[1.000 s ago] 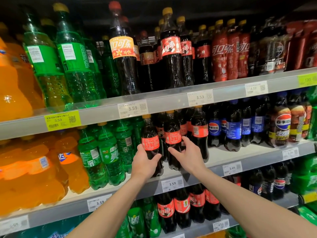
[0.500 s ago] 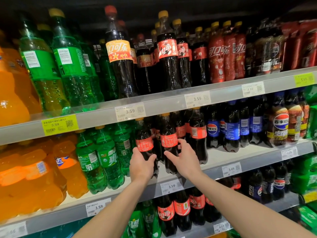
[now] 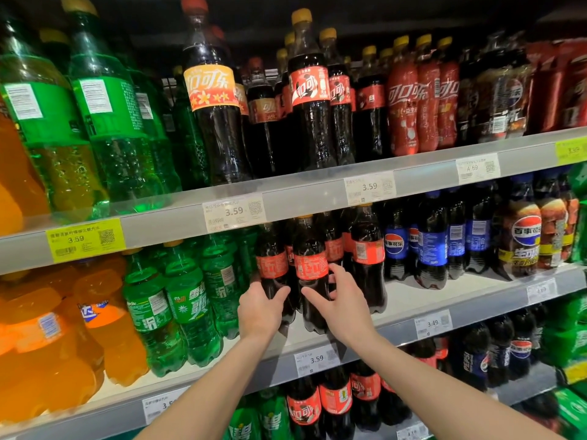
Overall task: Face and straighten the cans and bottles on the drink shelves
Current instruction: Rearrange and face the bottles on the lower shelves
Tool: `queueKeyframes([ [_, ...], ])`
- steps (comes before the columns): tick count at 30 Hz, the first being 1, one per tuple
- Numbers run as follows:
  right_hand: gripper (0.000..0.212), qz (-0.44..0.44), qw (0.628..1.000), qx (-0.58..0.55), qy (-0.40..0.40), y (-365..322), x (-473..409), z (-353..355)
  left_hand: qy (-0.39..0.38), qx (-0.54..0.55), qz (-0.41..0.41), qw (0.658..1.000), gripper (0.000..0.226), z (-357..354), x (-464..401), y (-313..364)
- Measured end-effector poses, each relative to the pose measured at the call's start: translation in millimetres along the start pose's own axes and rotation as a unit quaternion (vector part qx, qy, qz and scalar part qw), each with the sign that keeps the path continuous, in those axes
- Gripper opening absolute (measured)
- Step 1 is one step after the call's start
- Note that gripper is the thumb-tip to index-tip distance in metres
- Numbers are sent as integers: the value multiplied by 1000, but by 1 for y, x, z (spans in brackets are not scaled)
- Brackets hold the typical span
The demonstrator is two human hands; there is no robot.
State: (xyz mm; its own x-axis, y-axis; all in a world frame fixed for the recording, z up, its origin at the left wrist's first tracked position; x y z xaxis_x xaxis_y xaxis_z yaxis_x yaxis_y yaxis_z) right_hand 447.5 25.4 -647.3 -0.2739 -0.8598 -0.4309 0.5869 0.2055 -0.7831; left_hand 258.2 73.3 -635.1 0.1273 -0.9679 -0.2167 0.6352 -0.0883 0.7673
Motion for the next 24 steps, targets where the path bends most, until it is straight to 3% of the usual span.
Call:
queueKeyframes([
  [5, 69, 19, 1000, -6, -4, -2, 3, 2, -3, -8, -4, 1000, 48, -5, -1, 5],
  [11, 66, 10, 999, -30, -19, -8, 4, 3, -86, 55, -10, 995, 33, -5, 3, 4],
  [16, 61, 24, 998, -41, -47, -19, 7, -6, -14, 91, -54, 994, 41, 11, 21, 3],
  [22, 47, 36, 993, -63, -98, -37, 18, -14, -50, 130, -134, 981, 18, 11, 41, 22],
  [24, 52, 27, 990, -63, -119, -35, 19, -14, -47, 126, -136, 981, 26, 11, 44, 24],
])
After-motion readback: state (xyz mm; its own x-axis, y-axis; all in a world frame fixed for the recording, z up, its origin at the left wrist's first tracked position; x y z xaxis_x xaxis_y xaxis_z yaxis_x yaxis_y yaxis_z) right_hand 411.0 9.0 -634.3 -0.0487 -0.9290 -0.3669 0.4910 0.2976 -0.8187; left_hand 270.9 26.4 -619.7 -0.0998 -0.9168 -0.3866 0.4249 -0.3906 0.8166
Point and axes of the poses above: each hand's wrist, its own x-axis away from the middle knuckle, its own z-axis out of the back of the hand, y = z × x, the point moved 7 cm from there along -x, towards the middle knuckle, and after that the axes turned 3 degrees about -y, right-handed, at the moved point
